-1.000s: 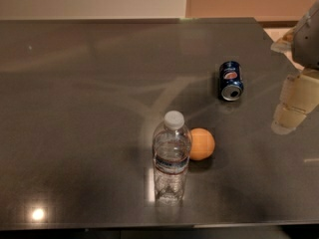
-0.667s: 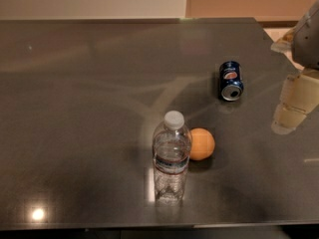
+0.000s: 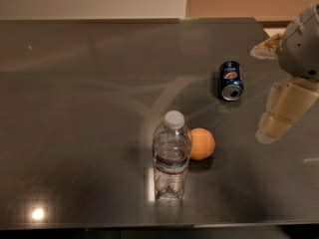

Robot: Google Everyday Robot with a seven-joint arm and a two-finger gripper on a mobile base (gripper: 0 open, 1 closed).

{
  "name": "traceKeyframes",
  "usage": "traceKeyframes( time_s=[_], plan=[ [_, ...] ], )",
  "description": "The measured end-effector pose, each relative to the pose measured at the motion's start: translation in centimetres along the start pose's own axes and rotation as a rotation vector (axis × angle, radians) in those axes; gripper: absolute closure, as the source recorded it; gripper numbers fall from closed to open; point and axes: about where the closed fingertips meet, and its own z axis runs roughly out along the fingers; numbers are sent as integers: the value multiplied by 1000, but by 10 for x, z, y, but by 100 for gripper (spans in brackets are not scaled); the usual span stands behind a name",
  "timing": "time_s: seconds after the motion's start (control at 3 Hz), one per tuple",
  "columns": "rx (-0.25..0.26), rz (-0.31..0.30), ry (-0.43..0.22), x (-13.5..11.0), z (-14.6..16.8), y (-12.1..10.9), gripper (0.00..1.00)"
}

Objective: Move water bottle near pepsi can

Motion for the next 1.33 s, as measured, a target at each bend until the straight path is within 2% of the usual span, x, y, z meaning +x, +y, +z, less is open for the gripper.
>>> traceKeyframes(
  time_s=[0.33, 0.67, 1.0, 1.33],
  plan=[
    [-62, -31, -131, -27, 10, 21, 0],
    [-157, -55, -248, -53, 18, 49, 0],
    [-237, -75, -334, -74, 23, 75, 0],
    [-298, -89, -383, -88, 31, 97, 0]
  ],
)
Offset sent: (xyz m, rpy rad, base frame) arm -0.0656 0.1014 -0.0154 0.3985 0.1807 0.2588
